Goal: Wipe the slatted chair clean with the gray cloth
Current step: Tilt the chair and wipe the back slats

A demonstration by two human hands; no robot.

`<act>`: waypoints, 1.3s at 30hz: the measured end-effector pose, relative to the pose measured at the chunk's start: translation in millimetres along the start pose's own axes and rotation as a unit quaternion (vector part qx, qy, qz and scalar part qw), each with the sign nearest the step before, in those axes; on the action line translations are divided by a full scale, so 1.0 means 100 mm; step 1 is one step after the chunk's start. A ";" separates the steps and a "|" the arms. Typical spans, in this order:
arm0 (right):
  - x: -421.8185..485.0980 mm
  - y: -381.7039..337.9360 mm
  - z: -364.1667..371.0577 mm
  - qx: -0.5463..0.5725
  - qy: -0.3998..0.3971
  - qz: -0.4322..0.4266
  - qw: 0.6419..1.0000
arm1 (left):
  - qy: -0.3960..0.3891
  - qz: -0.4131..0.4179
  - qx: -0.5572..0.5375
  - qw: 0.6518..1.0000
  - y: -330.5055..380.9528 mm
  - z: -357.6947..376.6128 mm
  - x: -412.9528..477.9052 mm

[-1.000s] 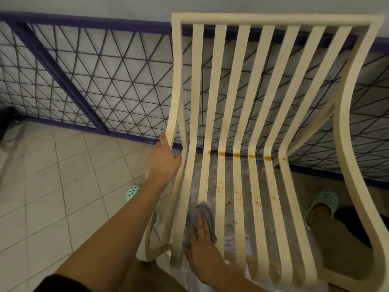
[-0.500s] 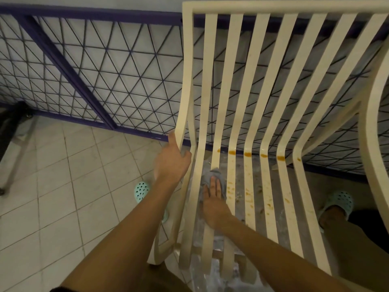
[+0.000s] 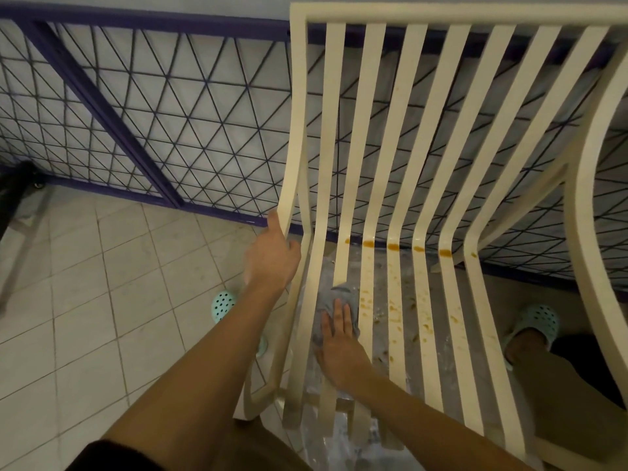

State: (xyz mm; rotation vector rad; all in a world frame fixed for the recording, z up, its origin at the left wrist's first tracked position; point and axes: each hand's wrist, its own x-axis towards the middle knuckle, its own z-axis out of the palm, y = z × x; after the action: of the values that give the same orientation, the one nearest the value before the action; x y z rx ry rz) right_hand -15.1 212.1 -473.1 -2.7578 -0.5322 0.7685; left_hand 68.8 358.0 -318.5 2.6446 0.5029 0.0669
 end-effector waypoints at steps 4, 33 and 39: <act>-0.30 -0.10 0.11 -0.012 -0.004 -0.016 1.000 | -0.005 0.003 -0.004 1.000 -0.02 0.01 0.01; 0.38 0.19 -0.27 -0.036 -0.015 -0.020 0.999 | -0.015 -0.019 0.011 1.000 0.10 0.10 0.45; 0.73 0.26 -0.50 -0.054 -0.007 -0.013 0.998 | -0.014 -0.029 0.021 0.999 0.09 0.09 0.47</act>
State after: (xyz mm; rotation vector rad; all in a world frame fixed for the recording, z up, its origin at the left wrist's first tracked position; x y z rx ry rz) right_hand 76.9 212.3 -472.6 -2.8399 -0.6302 0.7741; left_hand 116.4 363.7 -324.8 2.6663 0.5764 0.0003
